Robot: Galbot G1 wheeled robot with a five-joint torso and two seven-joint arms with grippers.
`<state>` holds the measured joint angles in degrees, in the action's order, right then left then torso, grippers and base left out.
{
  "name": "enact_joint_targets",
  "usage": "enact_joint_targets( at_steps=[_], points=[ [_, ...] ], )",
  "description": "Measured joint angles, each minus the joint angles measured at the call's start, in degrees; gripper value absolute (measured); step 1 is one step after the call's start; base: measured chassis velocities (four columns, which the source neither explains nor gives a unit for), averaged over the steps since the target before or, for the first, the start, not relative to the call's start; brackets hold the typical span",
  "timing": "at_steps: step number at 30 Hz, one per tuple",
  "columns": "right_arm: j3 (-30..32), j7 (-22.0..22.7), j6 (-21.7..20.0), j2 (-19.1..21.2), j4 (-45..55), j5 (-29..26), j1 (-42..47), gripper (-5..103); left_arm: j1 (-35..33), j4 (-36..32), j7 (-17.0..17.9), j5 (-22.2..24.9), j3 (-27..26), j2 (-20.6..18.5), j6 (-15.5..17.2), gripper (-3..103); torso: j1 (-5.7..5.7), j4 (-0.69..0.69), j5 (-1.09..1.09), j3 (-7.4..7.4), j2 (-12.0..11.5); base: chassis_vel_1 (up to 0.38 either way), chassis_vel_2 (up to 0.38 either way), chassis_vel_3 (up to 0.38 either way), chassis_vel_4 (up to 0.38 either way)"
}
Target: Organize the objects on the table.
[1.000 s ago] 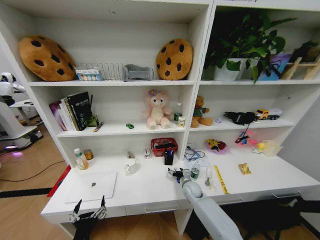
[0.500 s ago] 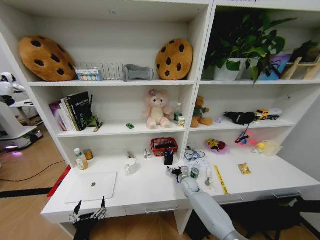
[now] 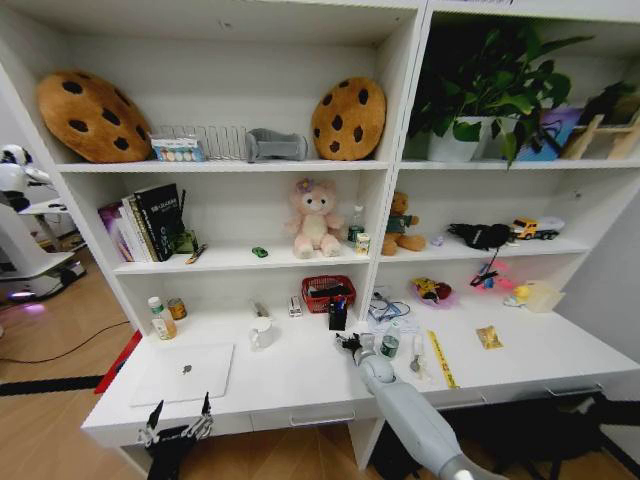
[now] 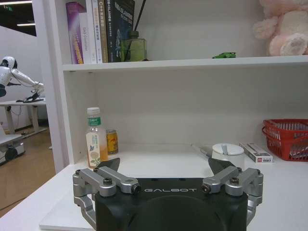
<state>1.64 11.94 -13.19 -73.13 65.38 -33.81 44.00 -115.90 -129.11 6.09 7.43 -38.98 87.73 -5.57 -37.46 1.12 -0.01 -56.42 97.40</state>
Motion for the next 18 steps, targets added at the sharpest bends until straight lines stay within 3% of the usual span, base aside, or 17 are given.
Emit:
enact_joint_targets(
  at_steps=[1,4,10,13,18],
  points=[
    [0.0,0.0,0.0,0.0,0.0,0.0,0.0,62,0.0,0.0,0.0,0.0,0.0,0.0,0.0,100,0.0,0.0,0.0,0.0,0.0,0.0,0.0,0.0,0.0],
    [0.0,-0.4,1.1,-0.1,-0.5,1.7,0.5,46,0.2,0.0,0.6,0.1,-0.1,0.0,-0.2,100,0.0,0.0,0.0,0.0,0.0,0.0,0.0,0.0,0.0],
    [0.2,-0.6,1.5,0.0,-0.2,2.6,1.3,30,0.4,0.3,0.7,0.3,-0.3,-0.1,-0.2,100,0.0,0.0,0.0,0.01,0.0,0.0,0.0,0.0,0.0],
    [0.3,-0.6,1.3,0.2,0.1,2.0,1.7,14,0.6,0.3,0.8,0.6,-0.5,-0.2,-0.2,100,0.0,-0.01,0.01,0.01,0.0,0.0,0.0,0.0,0.0],
    [0.4,-0.6,1.2,0.4,0.2,1.7,1.6,13,0.6,0.4,0.8,0.6,-0.5,-0.2,-0.2,100,0.01,-0.01,0.01,0.01,0.0,0.0,0.0,0.0,0.0]
  ],
)
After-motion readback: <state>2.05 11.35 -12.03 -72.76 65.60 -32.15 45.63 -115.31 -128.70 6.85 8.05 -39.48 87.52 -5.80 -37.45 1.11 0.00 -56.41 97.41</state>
